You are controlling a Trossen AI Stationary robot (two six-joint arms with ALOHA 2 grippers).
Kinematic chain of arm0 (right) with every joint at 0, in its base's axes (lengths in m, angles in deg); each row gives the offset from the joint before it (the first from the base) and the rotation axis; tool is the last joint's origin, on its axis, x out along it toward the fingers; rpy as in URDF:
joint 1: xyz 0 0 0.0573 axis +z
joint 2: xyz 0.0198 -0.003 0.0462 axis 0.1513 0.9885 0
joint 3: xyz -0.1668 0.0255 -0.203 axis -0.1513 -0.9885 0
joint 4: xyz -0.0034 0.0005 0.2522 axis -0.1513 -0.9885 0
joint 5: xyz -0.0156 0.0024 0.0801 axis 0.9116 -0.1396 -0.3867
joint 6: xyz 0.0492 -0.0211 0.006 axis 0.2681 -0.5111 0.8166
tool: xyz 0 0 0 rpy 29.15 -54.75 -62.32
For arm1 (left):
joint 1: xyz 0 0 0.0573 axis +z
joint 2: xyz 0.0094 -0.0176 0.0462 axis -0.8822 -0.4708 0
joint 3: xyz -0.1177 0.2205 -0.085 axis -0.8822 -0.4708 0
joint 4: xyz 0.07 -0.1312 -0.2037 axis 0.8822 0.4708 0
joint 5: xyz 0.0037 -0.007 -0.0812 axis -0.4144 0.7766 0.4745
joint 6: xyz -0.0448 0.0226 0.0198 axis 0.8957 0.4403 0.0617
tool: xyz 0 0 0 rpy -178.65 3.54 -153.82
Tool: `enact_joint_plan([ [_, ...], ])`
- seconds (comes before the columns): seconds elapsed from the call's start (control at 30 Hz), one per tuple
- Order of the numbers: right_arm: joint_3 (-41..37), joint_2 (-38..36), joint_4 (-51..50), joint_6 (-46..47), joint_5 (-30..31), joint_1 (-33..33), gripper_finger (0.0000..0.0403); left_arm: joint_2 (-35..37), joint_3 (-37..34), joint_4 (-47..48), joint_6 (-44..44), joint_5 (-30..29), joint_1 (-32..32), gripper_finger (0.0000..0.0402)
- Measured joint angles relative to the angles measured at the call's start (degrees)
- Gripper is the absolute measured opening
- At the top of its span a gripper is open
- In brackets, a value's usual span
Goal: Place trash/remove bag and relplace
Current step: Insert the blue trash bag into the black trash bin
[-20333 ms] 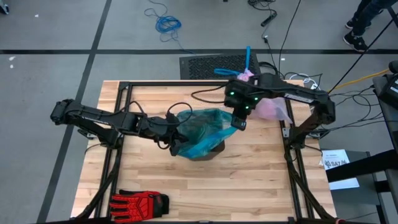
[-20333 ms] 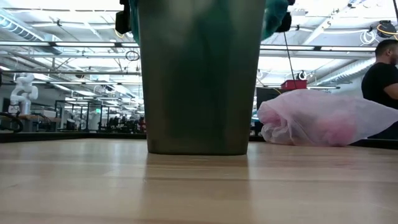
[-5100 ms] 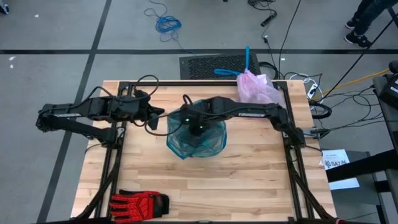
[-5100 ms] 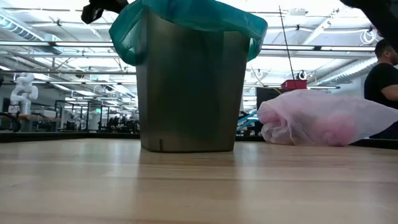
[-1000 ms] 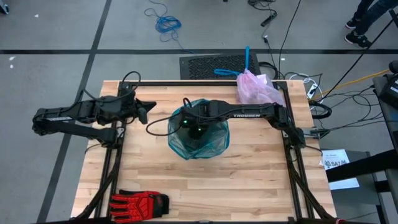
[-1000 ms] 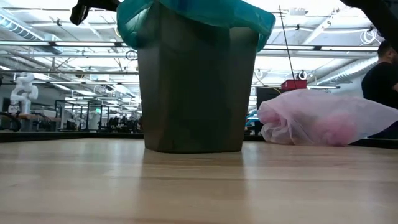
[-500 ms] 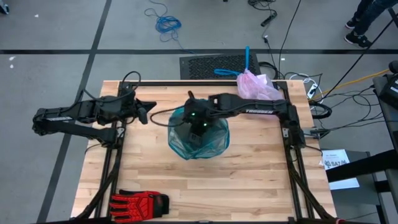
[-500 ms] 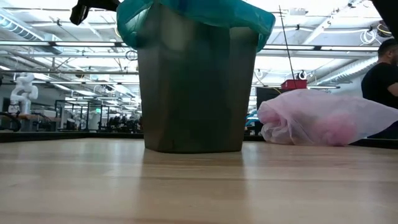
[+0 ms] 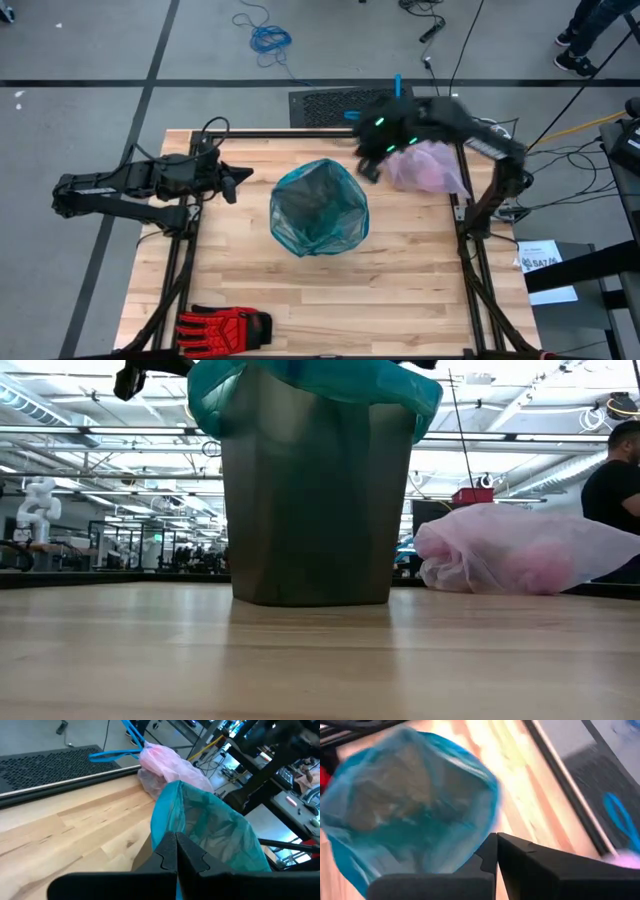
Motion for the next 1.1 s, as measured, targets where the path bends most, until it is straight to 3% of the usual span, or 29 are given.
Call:
enact_joint_plan([
  [0.17,-0.04,-6.39,-5.39,-1.09,-2.72,-3.09,0.0,0.0,0.0,1.24,0.0,-0.04,0.01,0.0],
  [0.33,-4.06,-10.62,-4.97,1.08,0.85,6.13,0.0,0.0,0.0,1.16,0.0,0.01,0.01,0.0],
  [0.47,-16.07,-14.77,3.03,8.0,5.07,16.48,0.0,0.0,0.0,1.13,0.0,1.65,0.01,0.0],
  [0.63,-35.34,-20.02,21.86,16.45,13.73,26.79,0.0,0.0,-0.01,1.14,-0.01,2.25,0.01,0.0],
  [0.8,-47.25,-20.92,33.59,23.43,19.76,30.54,0.0,0.0,-0.02,1.11,-0.33,2.82,0.02,0.0],
  [1.1,-59.49,-19.67,39.75,33.09,21.18,31.83,0.0,-0.02,-0.02,1.13,0.0,4.01,0.02,0.0],
])
